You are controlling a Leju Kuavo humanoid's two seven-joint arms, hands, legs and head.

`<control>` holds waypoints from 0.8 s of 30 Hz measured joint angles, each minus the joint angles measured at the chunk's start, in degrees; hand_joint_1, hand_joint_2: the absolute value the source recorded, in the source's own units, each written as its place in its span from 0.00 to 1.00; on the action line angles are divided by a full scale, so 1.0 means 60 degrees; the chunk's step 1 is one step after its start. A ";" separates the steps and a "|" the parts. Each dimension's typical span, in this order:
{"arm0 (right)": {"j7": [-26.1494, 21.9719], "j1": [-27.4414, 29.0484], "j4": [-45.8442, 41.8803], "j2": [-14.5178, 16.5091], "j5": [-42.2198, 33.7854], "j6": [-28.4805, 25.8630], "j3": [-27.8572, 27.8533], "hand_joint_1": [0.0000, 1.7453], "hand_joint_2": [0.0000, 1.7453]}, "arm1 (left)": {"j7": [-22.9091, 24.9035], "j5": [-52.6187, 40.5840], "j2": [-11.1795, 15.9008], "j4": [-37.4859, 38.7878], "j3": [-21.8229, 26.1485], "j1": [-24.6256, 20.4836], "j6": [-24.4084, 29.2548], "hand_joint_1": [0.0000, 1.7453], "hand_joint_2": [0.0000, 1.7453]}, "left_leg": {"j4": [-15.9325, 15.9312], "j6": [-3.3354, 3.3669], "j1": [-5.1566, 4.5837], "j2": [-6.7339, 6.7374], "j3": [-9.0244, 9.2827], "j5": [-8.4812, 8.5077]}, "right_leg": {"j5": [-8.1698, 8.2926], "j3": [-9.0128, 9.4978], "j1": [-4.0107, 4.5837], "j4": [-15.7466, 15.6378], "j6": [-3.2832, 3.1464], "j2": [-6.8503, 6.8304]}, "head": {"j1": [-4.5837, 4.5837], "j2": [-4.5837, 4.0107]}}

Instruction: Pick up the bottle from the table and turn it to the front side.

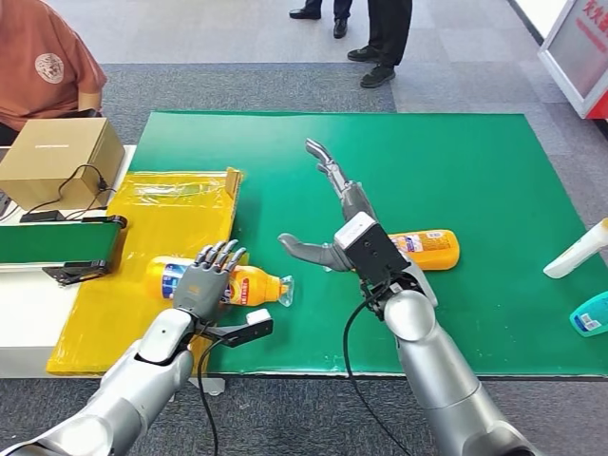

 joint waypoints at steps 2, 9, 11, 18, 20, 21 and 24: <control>0.0003 0.0003 0.0000 0.0000 -0.0001 0.0000 0.0000 0.00 1.00 | 0.0004 0.0028 -0.0001 0.0011 0.0000 0.0000 0.0001 0.00 1.00 | 0.0000 0.0000 0.0000 0.0000 0.0000 0.0000 | 0.0000 0.0000 0.0000 0.0000 0.0000 0.0000 | 0.0000 0.0000; 0.0063 0.0013 0.0000 0.0000 -0.0016 -0.0014 0.0000 0.00 1.00 | 0.0017 0.0429 0.0000 0.0021 0.0006 0.0001 -0.0036 0.00 1.00 | 0.0000 0.0000 0.0000 0.0000 0.0000 0.0000 | 0.0000 0.0001 0.0000 0.0000 0.0000 0.0000 | 0.0000 0.0000; 0.0075 0.0013 0.0000 0.0000 -0.0020 -0.0016 0.0000 0.00 1.00 | 0.0016 0.0608 0.0001 0.0021 0.0016 0.0003 -0.0046 0.00 1.00 | 0.0000 0.0000 0.0000 0.0000 0.0000 0.0000 | 0.0000 0.0001 0.0000 0.0000 0.0000 0.0000 | 0.0000 0.0000; 0.0112 0.0012 0.0003 0.0000 -0.0025 -0.0032 0.0002 0.00 1.00 | 0.0578 0.0305 0.0056 0.0004 0.0033 0.0093 0.1098 0.00 1.00 | 0.0000 0.0000 0.0000 -0.0002 -0.0001 0.0001 | 0.0001 -0.0001 0.0000 0.0001 0.0000 -0.0002 | 0.0000 0.0000; 0.0135 0.0011 0.0004 0.0000 -0.0025 -0.0045 0.0005 0.00 1.00 | 0.0749 0.0081 0.0092 -0.0060 0.0034 0.0093 0.1352 0.00 1.00 | 0.0000 0.0000 0.0000 -0.0002 -0.0001 0.0001 | 0.0001 0.0000 0.0000 0.0001 0.0000 -0.0003 | 0.0000 0.0000; 0.0144 0.0011 0.0004 0.0000 -0.0025 -0.0056 0.0007 0.00 1.00 | 0.0831 -0.0051 0.0115 -0.0120 0.0032 0.0092 0.1413 0.00 1.00 | 0.0000 0.0000 0.0000 -0.0002 -0.0001 0.0002 | 0.0001 -0.0001 0.0000 0.0001 0.0000 -0.0003 | 0.0000 0.0000; 0.0153 0.0011 0.0004 0.0000 -0.0026 -0.0082 0.0008 0.00 1.00 | 0.1065 -0.0463 0.0179 -0.0372 0.0011 0.0084 0.1464 0.00 1.00 | 0.0000 0.0001 0.0000 -0.0002 -0.0001 0.0002 | 0.0001 0.0000 0.0000 0.0001 0.0000 -0.0003 | 0.0000 0.0000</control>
